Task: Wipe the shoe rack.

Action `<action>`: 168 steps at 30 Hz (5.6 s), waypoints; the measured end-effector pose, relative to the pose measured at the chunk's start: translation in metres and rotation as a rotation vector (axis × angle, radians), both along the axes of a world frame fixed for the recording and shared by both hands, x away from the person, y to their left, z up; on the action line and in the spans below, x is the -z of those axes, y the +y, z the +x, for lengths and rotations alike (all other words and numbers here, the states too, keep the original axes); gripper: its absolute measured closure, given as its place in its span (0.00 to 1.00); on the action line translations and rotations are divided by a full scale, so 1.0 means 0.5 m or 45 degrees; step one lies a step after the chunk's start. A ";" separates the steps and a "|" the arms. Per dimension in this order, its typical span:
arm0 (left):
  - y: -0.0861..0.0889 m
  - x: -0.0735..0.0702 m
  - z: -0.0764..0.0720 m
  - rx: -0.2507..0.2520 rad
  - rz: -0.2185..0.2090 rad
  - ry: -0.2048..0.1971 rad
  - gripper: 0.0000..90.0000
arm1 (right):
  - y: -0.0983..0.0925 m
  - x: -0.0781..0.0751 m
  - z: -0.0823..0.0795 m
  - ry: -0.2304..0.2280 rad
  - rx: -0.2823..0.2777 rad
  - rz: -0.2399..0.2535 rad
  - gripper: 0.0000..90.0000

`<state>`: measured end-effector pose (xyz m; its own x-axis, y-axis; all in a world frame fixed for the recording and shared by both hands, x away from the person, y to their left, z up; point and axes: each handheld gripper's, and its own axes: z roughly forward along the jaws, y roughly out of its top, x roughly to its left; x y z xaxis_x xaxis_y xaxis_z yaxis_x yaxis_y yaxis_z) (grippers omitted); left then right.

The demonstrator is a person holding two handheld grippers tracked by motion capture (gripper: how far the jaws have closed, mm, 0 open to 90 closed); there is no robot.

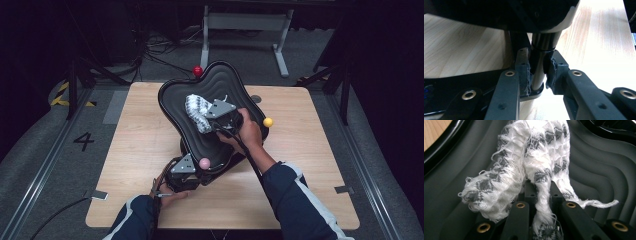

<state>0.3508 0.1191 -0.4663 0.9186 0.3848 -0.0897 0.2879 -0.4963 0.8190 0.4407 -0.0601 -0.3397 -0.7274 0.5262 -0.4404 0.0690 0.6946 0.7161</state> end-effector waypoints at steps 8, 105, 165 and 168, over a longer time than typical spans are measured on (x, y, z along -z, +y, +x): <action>0.000 0.000 0.000 0.000 0.000 -0.005 0.82 | -0.017 -0.008 0.034 -0.013 0.057 -0.020 0.91; 0.004 0.004 0.005 0.016 -0.021 0.016 0.81 | -0.111 -0.043 0.197 -0.012 0.391 0.007 0.91; 0.004 0.004 0.008 0.025 -0.017 0.030 0.81 | -0.058 -0.040 0.145 0.033 0.186 -0.014 0.91; 0.003 0.004 0.008 0.023 -0.018 0.030 0.81 | -0.084 -0.037 0.159 0.046 0.239 -0.016 0.91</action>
<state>0.3549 0.1206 -0.4683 0.9230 0.3666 -0.1168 0.2982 -0.4899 0.8192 0.5204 -0.1019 -0.3214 -0.6321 0.6492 -0.4230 0.2239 0.6757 0.7024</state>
